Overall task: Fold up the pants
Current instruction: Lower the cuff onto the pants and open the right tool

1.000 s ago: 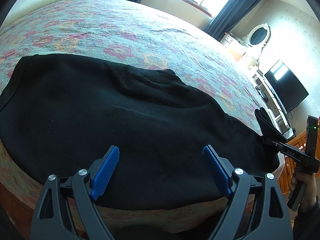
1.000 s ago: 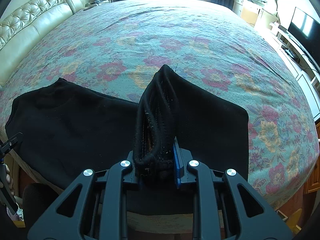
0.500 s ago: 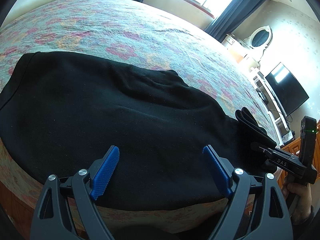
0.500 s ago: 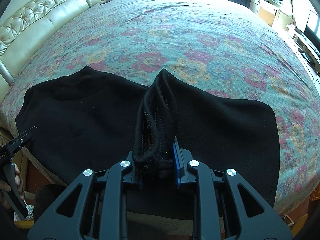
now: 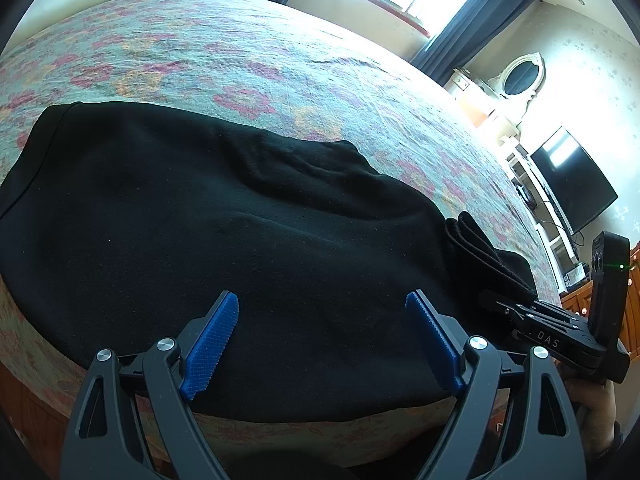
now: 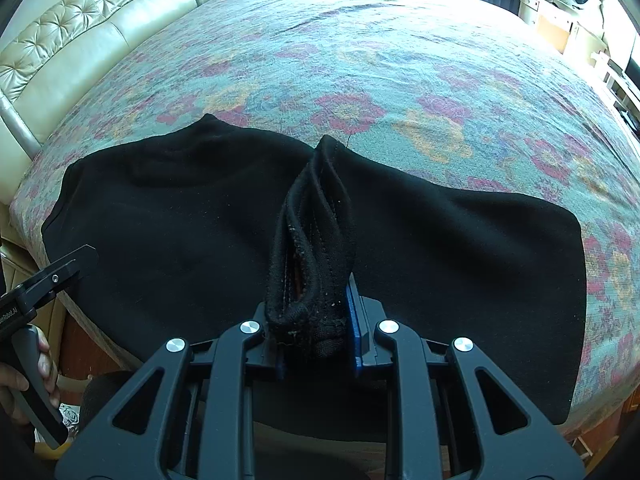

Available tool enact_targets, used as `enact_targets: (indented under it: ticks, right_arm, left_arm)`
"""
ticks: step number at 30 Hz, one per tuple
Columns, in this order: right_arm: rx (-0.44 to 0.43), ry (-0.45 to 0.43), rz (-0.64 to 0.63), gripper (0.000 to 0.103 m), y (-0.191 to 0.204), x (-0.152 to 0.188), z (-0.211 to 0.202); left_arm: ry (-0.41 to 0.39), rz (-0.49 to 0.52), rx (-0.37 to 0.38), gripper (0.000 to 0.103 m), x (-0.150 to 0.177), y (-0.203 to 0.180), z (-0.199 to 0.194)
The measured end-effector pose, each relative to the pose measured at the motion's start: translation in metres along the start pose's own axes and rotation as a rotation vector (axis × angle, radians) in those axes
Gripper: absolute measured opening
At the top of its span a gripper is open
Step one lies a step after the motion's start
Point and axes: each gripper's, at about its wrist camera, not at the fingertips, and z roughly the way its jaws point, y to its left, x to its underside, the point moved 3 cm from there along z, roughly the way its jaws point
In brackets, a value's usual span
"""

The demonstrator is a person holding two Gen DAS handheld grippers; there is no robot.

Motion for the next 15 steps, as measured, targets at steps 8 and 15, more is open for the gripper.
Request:
enact_targets:
  ticks: [8, 15]
  right_arm:
    - [-0.003, 0.009, -0.004, 0.022, 0.005, 0.002, 0.005]
    - [-0.01, 0.014, -0.015, 0.022, 0.014, 0.005, 0.008]
  left_arm:
    - [0.001, 0.002, -0.002, 0.085, 0.0, 0.0, 0.001]
    - [0.002, 0.002, -0.002, 0.085, 0.001, 0.0, 0.001]
